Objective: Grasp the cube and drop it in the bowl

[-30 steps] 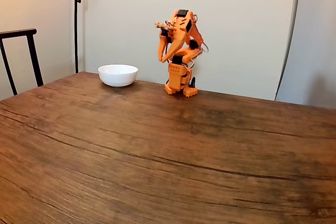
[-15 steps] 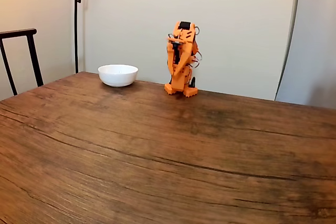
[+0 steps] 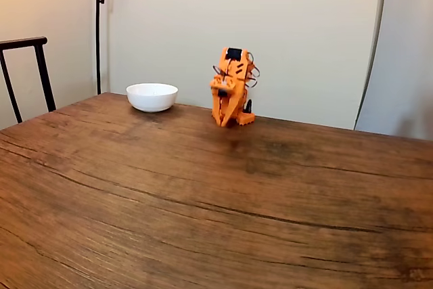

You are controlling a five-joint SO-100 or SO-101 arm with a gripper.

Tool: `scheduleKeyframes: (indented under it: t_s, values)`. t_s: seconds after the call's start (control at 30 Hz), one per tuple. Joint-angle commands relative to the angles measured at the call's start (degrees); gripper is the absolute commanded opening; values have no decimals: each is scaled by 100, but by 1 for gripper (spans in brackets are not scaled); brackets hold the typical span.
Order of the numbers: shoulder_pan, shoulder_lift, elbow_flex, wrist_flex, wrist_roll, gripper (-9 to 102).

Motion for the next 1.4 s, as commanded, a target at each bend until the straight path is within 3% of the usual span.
scheduleKeyframes:
  t_s: [0.0,0.3,1.37]
  values:
    - [35,9,44,0,-229,0]
    - [132,0,35,853,-378,0]
    - [123,-70,35,861,-308,0]
